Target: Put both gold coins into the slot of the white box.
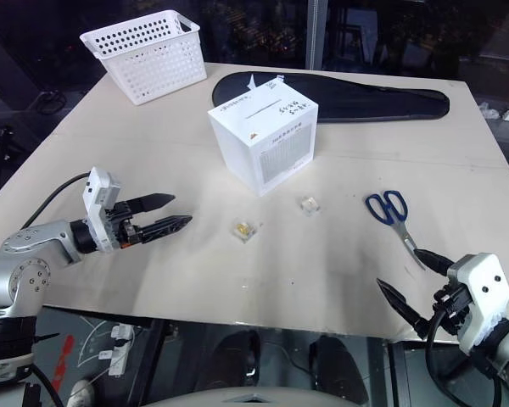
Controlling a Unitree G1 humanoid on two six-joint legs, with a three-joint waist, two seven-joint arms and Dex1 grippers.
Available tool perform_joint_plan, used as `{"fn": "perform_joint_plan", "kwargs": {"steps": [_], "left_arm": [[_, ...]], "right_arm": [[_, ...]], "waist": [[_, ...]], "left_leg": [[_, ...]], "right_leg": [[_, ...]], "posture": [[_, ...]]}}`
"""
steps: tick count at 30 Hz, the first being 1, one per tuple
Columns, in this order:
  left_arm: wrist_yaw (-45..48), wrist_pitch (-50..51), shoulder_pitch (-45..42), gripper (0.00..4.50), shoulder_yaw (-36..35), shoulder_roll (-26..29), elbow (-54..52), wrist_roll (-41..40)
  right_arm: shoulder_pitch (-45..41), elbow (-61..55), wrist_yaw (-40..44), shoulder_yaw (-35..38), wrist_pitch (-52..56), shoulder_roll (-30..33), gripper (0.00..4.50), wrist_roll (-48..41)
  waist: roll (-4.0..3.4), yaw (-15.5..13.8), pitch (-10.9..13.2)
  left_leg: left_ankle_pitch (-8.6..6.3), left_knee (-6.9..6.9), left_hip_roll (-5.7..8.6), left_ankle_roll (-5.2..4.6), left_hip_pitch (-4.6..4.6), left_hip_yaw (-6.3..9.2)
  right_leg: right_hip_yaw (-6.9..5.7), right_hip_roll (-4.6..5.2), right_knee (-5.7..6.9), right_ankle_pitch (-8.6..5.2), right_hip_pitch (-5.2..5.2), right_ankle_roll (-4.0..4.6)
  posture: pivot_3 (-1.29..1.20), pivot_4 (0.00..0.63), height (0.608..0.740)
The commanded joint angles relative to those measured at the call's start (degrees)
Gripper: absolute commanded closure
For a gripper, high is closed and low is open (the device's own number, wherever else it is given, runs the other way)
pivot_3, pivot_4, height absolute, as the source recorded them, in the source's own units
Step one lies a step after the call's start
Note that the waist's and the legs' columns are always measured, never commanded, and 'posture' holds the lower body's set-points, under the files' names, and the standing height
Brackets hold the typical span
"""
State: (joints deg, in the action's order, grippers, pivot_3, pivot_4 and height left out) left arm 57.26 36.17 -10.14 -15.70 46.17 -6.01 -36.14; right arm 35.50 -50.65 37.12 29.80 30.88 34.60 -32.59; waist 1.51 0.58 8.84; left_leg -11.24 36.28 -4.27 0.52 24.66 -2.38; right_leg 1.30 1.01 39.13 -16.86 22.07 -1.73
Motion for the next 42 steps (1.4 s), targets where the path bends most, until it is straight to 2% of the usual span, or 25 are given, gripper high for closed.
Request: {"fn": "perform_joint_plan", "kwargs": {"steps": [1,3,5,8,11,17,20,23,24,28,29,31,39,42], "left_arm": [[0.14,-0.64,-1.46,0.06,-0.59,0.22,-1.70,-0.67],[-0.06,-0.40,-5.49,0.06,1.79,-0.54,-5.40,-1.57],[0.34,1.79,-8.46,0.06,2.54,-0.94,-8.15,-4.37],[2.77,4.70,-9.32,0.06,3.12,-0.06,-11.87,-8.28],[5.04,6.15,-9.73,0.06,4.46,0.89,-16.34,-11.14],[6.90,6.28,-10.13,0.06,7.05,1.49,-21.20,-12.93],[5.61,5.97,-10.13,0.06,7.42,0.60,-21.70,-12.72],[4.73,5.30,-9.67,0.00,7.90,-0.12,-22.01,-12.10],[4.42,5.08,-9.46,0.00,7.96,-0.35,-22.11,-11.94],[3.38,4.71,-9.07,0.00,7.80,-0.77,-22.22,-11.86],[3.18,4.65,-9.01,0.00,7.77,-0.77,-22.20,-11.87],[2.93,4.34,-8.48,0.00,7.70,-0.76,-22.33,-11.72],[0.55,4.68,-9.23,0.00,8.40,-2.56,-21.78,-12.52],[0.55,3.76,-8.45,0.00,9.49,-2.76,-20.78,-10.41]], "right_arm": [[0.60,-1.28,-0.25,2.22,-2.45,-1.04,0.00,-0.18],[-2.99,-1.97,-5.69,2.21,2.46,-1.20,0.00,-2.12],[-7.42,-3.00,-11.45,1.70,12.56,2.97,0.00,-1.53],[-15.26,-0.43,-15.37,1.01,21.30,5.69,0.00,-4.88],[-22.99,3.35,-18.87,-2.24,28.55,8.28,0.00,-3.81],[-38.30,15.61,-24.25,-7.68,42.17,7.27,0.00,-3.03],[-43.02,21.89,-24.68,-10.81,44.95,5.89,0.00,-2.02],[-43.96,26.19,-23.66,-15.22,43.55,5.45,0.62,-0.02],[-43.73,27.34,-23.07,-16.65,42.89,5.63,0.99,0.63],[-43.24,28.82,-22.08,-17.87,41.37,5.65,2.82,2.08],[-43.18,28.85,-21.86,-17.74,41.19,5.63,3.47,2.21],[-42.06,28.31,-21.84,-15.54,40.77,5.93,4.21,2.51],[-35.09,23.01,-24.65,-2.81,44.09,7.09,4.26,5.03],[-32.50,22.23,-24.91,-2.65,44.02,7.64,4.26,6.93]], "waist": [[0.00,0.00,0.00],[0.02,-0.29,0.00],[0.07,-0.36,0.03],[0.07,0.17,0.00],[0.03,0.39,0.03],[0.01,0.16,0.04],[0.02,0.02,0.04],[0.01,0.03,0.04],[0.01,0.09,0.04],[0.08,0.18,0.00],[0.08,0.17,0.00],[0.09,0.16,-0.01],[0.06,-1.57,0.01],[0.04,-1.21,0.00]], "left_leg": [[0.00,0.00,0.00,0.00,0.00,0.00],[0.00,-0.01,0.00,0.00,0.03,0.04],[0.01,0.06,0.01,-0.01,0.07,0.05],[0.01,0.14,0.03,-0.03,0.00,-0.14],[0.00,0.04,0.00,-0.02,-0.03,-0.14],[0.00,0.00,0.03,-0.02,0.05,-0.14],[-0.03,0.01,0.04,-0.07,0.08,-0.16],[-0.03,0.01,0.04,-0.08,0.10,-0.14],[-0.04,0.01,0.04,-0.08,0.10,-0.15],[-0.05,0.01,0.03,-0.10,0.07,-0.19],[-0.05,0.02,0.03,-0.10,0.06,-0.18],[-0.05,0.02,0.03,-0.10,0.05,-0.17],[-0.09,0.03,0.09,-0.16,0.13,-0.15],[-0.09,0.03,0.07,-0.16,0.10,-0.18]], "right_leg": [[0.00,0.00,0.00,0.00,0.00,0.00],[-0.04,0.00,-0.01,0.00,0.01,0.00],[-0.05,0.00,-0.01,0.01,0.00,-0.02],[0.15,0.03,-0.01,0.08,-0.03,0.03],[0.21,-0.07,0.01,0.11,0.02,-0.02],[0.21,-0.08,-0.05,0.10,0.06,-0.01],[0.21,-0.07,-0.08,0.10,0.07,-0.01],[0.20,-0.08,-0.11,0.10,0.07,-0.02],[0.20,-0.09,-0.13,0.10,0.06,-0.02],[0.24,-0.09,-0.15,0.10,0.05,-0.03],[0.24,-0.09,-0.14,0.11,0.05,-0.04],[0.22,-0.09,-0.13,0.11,0.04,-0.04],[0.17,-0.02,-0.21,0.10,0.01,-0.05],[0.20,-0.04,-0.18,0.10,0.02,-0.04]], "posture": [[0.00,0.150,0.740],[0.00,0.150,0.740],[0.00,0.150,0.740],[0.00,0.150,0.740],[0.00,0.150,0.740],[0.00,0.150,0.740],[0.00,0.150,0.740],[0.00,0.150,0.740],[0.00,0.150,0.740],[0.00,0.150,0.740],[0.00,0.150,0.740],[0.00,0.150,0.740],[0.00,0.150,0.740],[0.00,0.150,0.740]]}}
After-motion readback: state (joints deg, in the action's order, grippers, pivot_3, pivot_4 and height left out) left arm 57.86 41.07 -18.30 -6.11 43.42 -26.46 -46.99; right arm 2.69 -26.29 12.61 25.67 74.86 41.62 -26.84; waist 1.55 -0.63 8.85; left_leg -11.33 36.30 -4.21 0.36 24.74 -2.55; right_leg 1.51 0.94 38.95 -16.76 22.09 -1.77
